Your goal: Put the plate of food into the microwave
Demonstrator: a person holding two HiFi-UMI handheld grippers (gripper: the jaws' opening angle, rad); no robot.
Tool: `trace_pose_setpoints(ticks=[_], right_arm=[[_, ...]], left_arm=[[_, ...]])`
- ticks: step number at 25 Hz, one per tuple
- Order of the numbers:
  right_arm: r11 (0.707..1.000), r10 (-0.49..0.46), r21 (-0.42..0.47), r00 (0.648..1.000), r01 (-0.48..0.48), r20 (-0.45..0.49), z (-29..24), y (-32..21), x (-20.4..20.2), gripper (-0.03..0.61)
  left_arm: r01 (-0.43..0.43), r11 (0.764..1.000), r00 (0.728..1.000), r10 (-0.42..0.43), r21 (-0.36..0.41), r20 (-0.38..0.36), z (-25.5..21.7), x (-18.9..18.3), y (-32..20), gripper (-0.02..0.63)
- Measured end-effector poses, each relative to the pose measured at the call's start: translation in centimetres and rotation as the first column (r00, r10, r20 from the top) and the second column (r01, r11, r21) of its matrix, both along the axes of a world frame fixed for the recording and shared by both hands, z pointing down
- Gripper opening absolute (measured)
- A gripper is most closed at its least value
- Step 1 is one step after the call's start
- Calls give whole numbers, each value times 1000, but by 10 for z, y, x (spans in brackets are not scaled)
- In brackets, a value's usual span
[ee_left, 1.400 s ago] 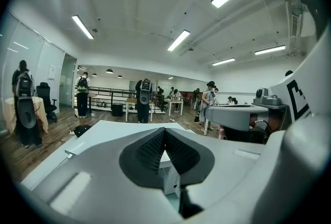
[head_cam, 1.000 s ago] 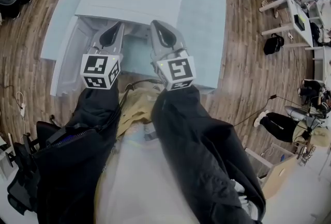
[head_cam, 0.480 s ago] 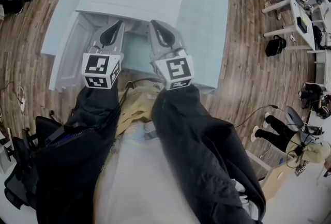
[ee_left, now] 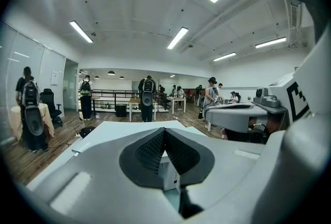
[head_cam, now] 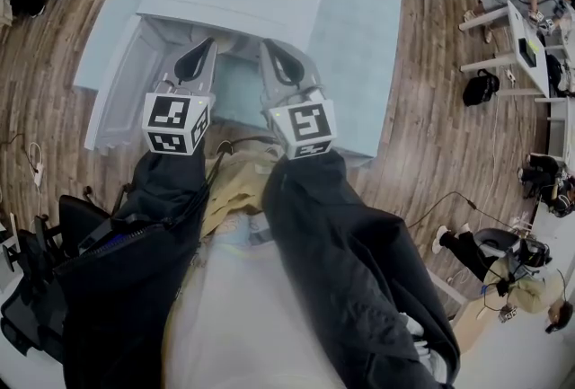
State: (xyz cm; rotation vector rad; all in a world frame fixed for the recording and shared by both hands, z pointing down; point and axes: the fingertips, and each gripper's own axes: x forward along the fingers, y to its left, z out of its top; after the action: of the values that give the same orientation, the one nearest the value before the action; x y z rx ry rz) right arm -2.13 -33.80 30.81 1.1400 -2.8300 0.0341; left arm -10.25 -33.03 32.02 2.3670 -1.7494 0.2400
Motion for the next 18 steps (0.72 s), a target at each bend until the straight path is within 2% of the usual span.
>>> trace_pose_setpoints(ticks=[18], right_arm=[[1000,-20,-17,1000,20,-8,6,2,-4,-5]], left_arm=[[19,1000,1000,-20,-17,-13,5,-6,3,-3]])
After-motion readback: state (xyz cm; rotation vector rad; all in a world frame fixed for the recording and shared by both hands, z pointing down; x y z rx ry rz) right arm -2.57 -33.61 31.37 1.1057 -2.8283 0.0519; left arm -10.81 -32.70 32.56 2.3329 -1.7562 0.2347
